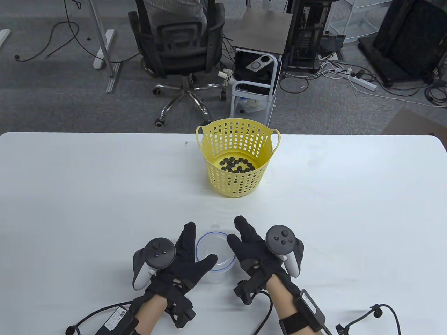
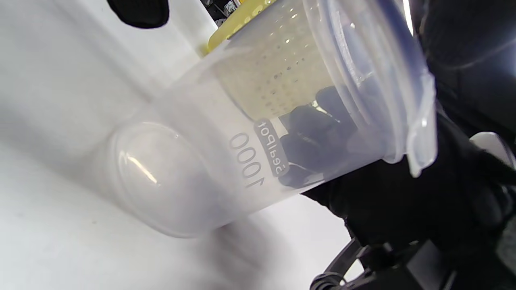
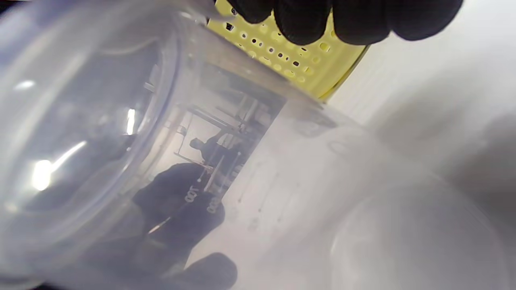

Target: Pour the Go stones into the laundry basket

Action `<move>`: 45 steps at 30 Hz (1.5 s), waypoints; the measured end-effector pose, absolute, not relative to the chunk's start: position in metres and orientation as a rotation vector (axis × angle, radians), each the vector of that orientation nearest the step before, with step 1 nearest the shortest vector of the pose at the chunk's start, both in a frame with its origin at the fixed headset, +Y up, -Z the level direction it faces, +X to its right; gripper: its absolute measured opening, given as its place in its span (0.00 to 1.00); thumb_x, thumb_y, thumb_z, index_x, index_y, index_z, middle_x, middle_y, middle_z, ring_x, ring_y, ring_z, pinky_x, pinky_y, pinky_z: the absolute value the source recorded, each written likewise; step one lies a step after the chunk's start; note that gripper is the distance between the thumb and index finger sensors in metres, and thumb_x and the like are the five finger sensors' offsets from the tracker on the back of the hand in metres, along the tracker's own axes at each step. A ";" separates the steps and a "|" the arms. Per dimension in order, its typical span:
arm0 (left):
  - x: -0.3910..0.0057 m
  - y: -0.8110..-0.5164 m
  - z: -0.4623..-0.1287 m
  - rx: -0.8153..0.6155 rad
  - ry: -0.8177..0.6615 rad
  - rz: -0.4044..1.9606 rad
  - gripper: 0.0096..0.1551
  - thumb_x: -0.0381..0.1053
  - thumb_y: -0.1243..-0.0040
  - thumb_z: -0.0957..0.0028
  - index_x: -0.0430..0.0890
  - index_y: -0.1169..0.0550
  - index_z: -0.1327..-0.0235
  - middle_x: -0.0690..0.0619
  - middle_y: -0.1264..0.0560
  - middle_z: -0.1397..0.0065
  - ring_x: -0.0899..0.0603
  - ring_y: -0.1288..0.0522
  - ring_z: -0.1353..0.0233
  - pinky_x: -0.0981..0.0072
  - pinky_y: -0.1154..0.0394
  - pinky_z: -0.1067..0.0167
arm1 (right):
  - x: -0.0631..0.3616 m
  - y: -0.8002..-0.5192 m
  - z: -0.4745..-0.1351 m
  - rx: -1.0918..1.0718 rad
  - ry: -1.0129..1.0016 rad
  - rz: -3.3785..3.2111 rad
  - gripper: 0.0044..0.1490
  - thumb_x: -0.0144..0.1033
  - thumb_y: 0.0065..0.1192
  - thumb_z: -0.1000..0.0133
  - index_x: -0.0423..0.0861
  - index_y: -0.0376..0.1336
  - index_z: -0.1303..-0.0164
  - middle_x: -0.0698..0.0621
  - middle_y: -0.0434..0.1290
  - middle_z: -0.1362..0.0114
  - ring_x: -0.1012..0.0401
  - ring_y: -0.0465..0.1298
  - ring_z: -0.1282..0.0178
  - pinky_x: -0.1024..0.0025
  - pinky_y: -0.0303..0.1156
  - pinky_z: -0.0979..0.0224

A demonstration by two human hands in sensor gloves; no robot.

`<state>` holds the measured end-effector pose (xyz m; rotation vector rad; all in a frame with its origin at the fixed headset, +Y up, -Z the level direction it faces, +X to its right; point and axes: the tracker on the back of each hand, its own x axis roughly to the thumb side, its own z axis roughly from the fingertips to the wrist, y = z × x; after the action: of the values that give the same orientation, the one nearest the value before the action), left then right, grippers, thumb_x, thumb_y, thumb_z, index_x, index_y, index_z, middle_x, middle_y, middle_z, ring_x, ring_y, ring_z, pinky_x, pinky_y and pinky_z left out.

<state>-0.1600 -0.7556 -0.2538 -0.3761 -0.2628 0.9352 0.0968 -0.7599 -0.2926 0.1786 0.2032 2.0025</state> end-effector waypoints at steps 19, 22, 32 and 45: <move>-0.189 -0.755 -0.265 -0.039 -0.014 0.961 0.51 0.76 0.35 0.54 0.66 0.46 0.22 0.47 0.48 0.14 0.33 0.41 0.18 0.40 0.34 0.30 | 0.093 -0.741 -0.281 0.438 0.221 2.169 0.75 0.66 0.79 0.55 0.41 0.37 0.19 0.34 0.40 0.14 0.24 0.48 0.21 0.26 0.54 0.27; -0.191 -0.754 -0.266 0.010 0.021 0.964 0.48 0.75 0.32 0.56 0.67 0.40 0.24 0.49 0.43 0.15 0.35 0.37 0.19 0.41 0.33 0.31 | 0.083 -0.740 -0.276 0.478 0.220 2.209 0.75 0.69 0.77 0.55 0.41 0.37 0.19 0.33 0.40 0.14 0.24 0.48 0.21 0.26 0.54 0.27; -0.191 -0.746 -0.257 -0.069 -0.071 1.052 0.49 0.80 0.50 0.52 0.57 0.40 0.20 0.46 0.48 0.13 0.32 0.42 0.18 0.39 0.36 0.29 | 0.084 -0.739 -0.271 0.411 0.093 2.180 0.63 0.72 0.59 0.48 0.41 0.42 0.19 0.33 0.48 0.15 0.26 0.54 0.22 0.28 0.59 0.30; -0.171 -0.769 -0.257 -0.271 -0.145 0.980 0.47 0.77 0.57 0.47 0.56 0.48 0.19 0.45 0.51 0.12 0.31 0.46 0.16 0.37 0.37 0.29 | 0.079 -0.767 -0.276 0.301 0.260 2.104 0.49 0.64 0.43 0.42 0.43 0.48 0.19 0.31 0.52 0.16 0.25 0.58 0.25 0.29 0.62 0.32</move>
<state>-0.1706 -0.7690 -0.2572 -0.2706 -0.1451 0.9802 0.0795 -0.7668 -0.2757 0.3006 0.2600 2.1037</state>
